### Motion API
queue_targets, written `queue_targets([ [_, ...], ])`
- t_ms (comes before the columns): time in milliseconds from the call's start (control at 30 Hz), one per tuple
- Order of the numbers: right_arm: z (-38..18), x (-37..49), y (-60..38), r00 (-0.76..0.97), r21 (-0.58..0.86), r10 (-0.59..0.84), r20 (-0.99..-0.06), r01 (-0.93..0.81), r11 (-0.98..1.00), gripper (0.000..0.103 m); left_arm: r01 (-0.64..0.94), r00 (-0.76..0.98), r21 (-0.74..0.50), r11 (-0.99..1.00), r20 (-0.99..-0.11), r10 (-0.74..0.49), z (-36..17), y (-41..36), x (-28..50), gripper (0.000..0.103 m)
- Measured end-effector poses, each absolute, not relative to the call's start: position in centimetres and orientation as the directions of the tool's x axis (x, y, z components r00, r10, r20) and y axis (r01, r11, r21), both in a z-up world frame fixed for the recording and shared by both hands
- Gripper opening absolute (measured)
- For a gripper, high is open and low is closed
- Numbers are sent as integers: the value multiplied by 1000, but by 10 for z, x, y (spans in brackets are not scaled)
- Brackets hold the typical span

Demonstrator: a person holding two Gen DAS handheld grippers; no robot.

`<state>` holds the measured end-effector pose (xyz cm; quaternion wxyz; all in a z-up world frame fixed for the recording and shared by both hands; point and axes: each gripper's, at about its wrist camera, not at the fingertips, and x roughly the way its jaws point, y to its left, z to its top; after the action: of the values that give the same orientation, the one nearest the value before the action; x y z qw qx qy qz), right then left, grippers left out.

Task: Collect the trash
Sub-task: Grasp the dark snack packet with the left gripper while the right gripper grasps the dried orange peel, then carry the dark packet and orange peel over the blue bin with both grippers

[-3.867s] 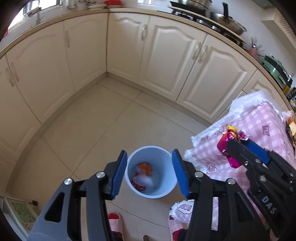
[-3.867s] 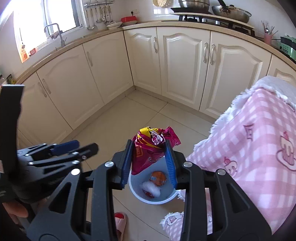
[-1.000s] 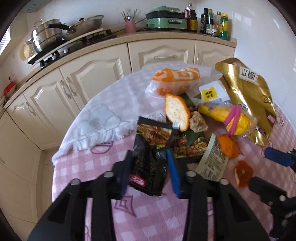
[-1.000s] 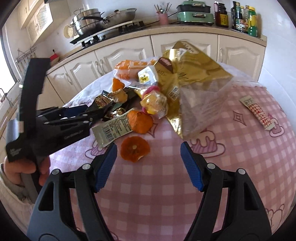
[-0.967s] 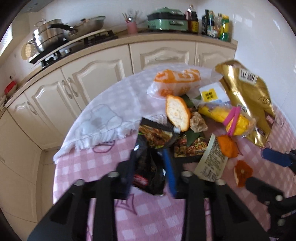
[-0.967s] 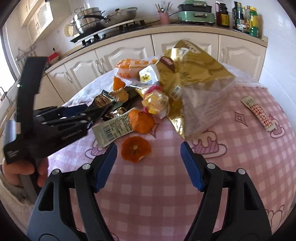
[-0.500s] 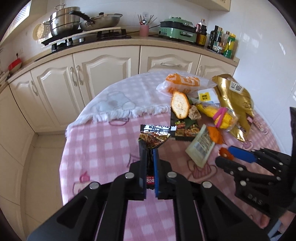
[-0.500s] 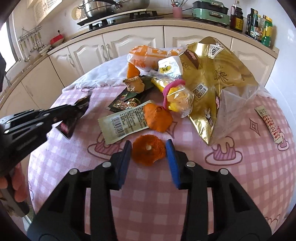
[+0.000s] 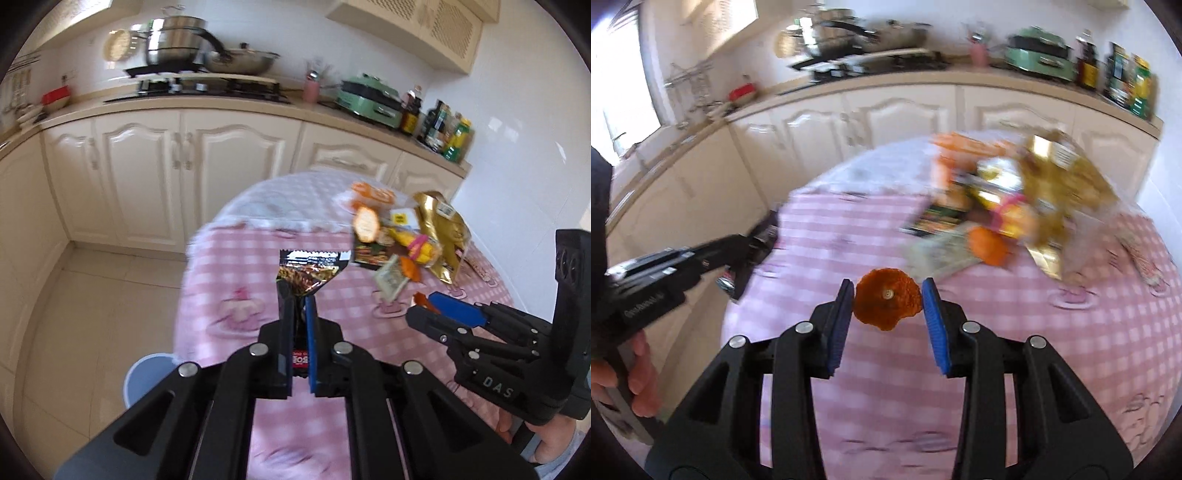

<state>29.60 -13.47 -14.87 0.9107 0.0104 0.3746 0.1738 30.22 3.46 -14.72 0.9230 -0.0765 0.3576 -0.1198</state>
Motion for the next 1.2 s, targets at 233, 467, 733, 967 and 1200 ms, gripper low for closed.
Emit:
queue_targets([
  [233,-153,293,-32,574,197,479,-664,-483,853,38,27,747,-224,974,-643,-169,-148,116,270,5],
  [467,-180,304,58,441,275,580,-685,-581,766,38,-122,707,-209,970,-704,-62,-189,194,263,5],
  [733,-225,331,127,379,241,550,-744,-616,750,38,-218,638,-233,948,-769,-43,-243,244,280,5],
  [967,-241,344,134,418,192,506,-754,-596,780,38,-244,577,-248,938,-814,-65,-283,256,316,6],
  [1200,-248,356,126,418,203,497,-760,-574,793,38,-267,584,-235,935,-811,-37,-286,254,334,28],
])
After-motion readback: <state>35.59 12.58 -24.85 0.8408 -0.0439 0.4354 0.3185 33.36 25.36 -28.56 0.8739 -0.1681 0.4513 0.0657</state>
